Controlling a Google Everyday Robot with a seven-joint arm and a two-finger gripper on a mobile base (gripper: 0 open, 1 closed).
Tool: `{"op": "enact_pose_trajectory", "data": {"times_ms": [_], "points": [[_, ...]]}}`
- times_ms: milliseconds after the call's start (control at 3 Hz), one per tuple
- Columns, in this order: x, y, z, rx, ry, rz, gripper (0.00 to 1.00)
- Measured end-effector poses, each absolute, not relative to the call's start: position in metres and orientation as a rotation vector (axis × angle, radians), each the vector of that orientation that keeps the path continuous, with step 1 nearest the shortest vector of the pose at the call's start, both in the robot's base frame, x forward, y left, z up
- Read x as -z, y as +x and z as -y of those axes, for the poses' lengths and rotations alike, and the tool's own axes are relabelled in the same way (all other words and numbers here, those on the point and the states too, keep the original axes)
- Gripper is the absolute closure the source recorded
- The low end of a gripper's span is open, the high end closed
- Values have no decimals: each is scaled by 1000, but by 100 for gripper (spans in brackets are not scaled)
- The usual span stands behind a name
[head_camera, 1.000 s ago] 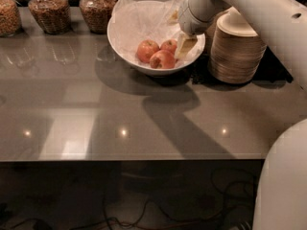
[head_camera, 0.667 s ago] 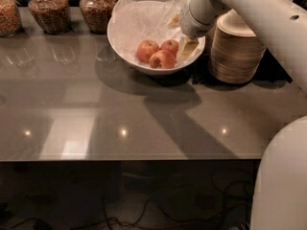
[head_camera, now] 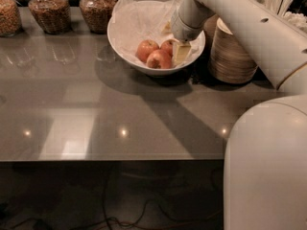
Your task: Pick apple from white bowl
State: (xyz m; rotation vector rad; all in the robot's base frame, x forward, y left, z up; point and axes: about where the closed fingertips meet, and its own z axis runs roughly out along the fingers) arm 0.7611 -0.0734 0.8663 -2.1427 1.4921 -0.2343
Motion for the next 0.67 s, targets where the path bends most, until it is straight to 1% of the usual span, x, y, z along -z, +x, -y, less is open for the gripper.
{"op": "enact_pose_trajectory", "data": {"times_ms": [667], "points": [[-870,772,66,238,-2176,-1494,33]]}}
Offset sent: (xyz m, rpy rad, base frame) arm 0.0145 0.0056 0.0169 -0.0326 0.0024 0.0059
